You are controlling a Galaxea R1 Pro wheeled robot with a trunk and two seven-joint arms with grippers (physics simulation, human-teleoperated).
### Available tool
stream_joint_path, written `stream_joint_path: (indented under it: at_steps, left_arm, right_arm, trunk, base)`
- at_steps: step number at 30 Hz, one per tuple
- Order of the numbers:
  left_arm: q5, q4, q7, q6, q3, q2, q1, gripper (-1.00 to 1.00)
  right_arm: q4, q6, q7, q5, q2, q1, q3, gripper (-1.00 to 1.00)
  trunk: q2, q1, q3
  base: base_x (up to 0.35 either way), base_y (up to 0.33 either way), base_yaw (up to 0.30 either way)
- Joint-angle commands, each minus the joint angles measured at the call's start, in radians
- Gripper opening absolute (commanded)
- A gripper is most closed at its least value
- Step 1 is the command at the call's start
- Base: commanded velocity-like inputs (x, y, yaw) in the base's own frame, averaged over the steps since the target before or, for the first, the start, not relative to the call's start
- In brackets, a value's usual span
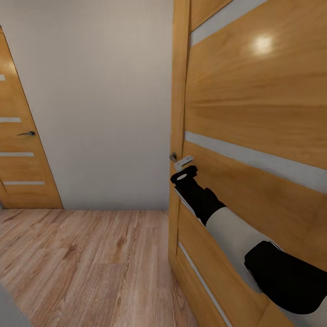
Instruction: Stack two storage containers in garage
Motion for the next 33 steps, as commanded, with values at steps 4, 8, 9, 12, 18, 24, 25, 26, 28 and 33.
stream_joint_path:
  at_steps: [4,8,9,12,18,24,25,26,28,33]
  left_arm:
    - [0.002,0.0,0.0,-0.002,0.001,0.0,0.0,1.0]
    - [0.003,0.0,0.0,-0.002,0.001,0.001,0.0,1.0]
    - [0.003,0.0,0.0,-0.002,0.001,0.001,0.0,1.0]
    - [0.003,0.0,-0.001,-0.001,0.001,0.001,0.0,1.0]
    - [0.003,0.0,-0.001,-0.002,0.001,0.0,0.0,1.0]
    - [0.003,0.0,-0.001,-0.002,0.001,0.001,0.0,1.0]
    - [0.003,0.0,-0.001,-0.002,0.0,0.001,0.0,1.0]
    - [0.003,0.0,-0.002,-0.001,0.0,0.001,0.0,1.0]
    - [0.003,0.0,-0.002,-0.001,0.0,0.001,0.0,1.0]
    - [0.003,0.0,-0.002,-0.002,0.001,0.001,0.0,1.0]
  right_arm:
    - [0.0,0.01,-0.009,0.014,0.0,-0.001,0.003,1.0]
    - [0.0,0.01,-0.012,0.014,0.0,-0.001,0.003,1.0]
    - [0.0,0.01,-0.012,0.014,0.0,-0.001,0.003,1.0]
    - [0.0,0.01,-0.013,0.015,0.0,-0.001,0.003,1.0]
    - [0.0,0.01,-0.015,0.016,0.0,-0.001,0.003,1.0]
    - [0.0,0.01,-0.019,0.016,0.0,-0.001,0.003,1.0]
    - [0.0,0.011,-0.02,0.016,0.0,-0.001,0.003,1.0]
    - [0.0,0.011,-0.02,0.016,0.0,-0.001,0.003,1.0]
    - [0.0,0.011,-0.021,0.016,0.0,-0.001,0.003,1.0]
    - [0.001,0.013,-0.034,0.016,0.0,-0.001,0.003,1.0]
  trunk:
    - [0.0,0.0,-0.001]
    - [0.0,0.0,-0.001]
    - [0.0,0.0,-0.001]
    - [0.0,0.0,-0.001]
    - [0.0,0.0,-0.001]
    - [0.0,0.0,-0.001]
    - [0.0,0.0,-0.001]
    - [0.0,0.0,-0.001]
    - [0.0,0.0,-0.001]
    - [0.0,0.0,-0.001]
  base:
    - [0.022,0.0,0.0]
    - [0.041,0.0,0.0]
    - [0.134,0.0,0.0]
    - [0.226,0.0,0.0]
    - [0.105,0.0,0.0]
    - [0.046,0.0,0.0]
    - [0.217,0.0,0.0]
    - [0.255,0.0,0.0]
    - [0.281,0.0,0.0]
    - [0.262,0.0,0.0]
